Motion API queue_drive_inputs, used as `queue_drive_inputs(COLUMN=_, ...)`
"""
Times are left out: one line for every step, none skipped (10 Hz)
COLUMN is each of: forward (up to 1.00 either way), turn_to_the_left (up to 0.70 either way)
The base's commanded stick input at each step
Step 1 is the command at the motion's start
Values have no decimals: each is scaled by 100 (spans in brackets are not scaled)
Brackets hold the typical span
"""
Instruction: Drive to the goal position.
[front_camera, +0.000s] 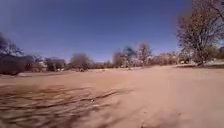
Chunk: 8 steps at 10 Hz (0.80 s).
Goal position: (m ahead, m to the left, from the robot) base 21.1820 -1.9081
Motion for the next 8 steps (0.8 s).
queue_drive_inputs(forward=100, turn_to_the_left=0)
queue_drive_inputs(forward=100, turn_to_the_left=0)
queue_drive_inputs(forward=100, turn_to_the_left=0)
queue_drive_inputs(forward=100, turn_to_the_left=0)
queue_drive_inputs(forward=100, turn_to_the_left=0)
queue_drive_inputs(forward=100, turn_to_the_left=0)
queue_drive_inputs(forward=100, turn_to_the_left=0)
queue_drive_inputs(forward=100, turn_to_the_left=0)
